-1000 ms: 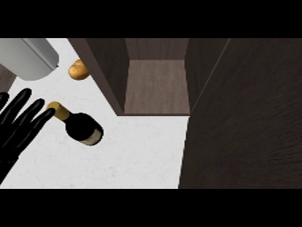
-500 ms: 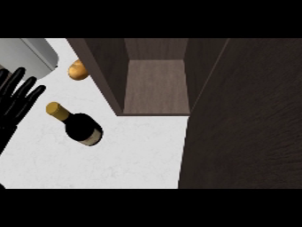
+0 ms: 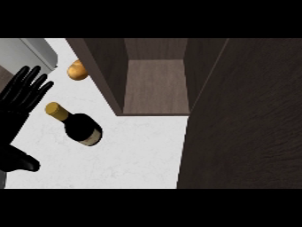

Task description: Pick up the wine, place it into the cabinet and close the cabinet

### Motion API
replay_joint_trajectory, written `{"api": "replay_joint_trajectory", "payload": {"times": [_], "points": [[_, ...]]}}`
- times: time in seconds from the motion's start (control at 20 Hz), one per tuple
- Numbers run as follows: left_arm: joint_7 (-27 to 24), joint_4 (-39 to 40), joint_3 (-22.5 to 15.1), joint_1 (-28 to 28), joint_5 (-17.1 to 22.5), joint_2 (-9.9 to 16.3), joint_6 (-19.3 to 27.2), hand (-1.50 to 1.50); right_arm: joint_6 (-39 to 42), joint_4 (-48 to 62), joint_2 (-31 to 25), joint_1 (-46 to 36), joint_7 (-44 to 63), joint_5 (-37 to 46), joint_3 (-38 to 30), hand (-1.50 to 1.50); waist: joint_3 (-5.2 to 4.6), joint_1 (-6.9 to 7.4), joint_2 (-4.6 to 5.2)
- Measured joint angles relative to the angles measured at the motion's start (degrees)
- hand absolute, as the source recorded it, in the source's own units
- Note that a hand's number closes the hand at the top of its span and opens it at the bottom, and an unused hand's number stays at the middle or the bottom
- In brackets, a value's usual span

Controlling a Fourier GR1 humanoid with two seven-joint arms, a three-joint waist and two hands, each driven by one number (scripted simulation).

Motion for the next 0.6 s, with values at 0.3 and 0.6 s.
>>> {"api": "replay_joint_trajectory", "payload": {"times": [0.3,0.6], "points": [[-7.3,13.3,0.7,-3.2,-5.2,0.8,-4.7,-1.50,-0.8,0.2,1.1,0.0,0.6,1.1,2.3,-1.50,-0.01,-0.07,0.02],[-15.8,25.9,-0.1,-5.9,-12.3,0.2,-6.8,-1.50,0.7,-0.4,0.7,1.6,-0.2,0.7,0.9,-1.50,-0.02,-0.27,0.06]]}}
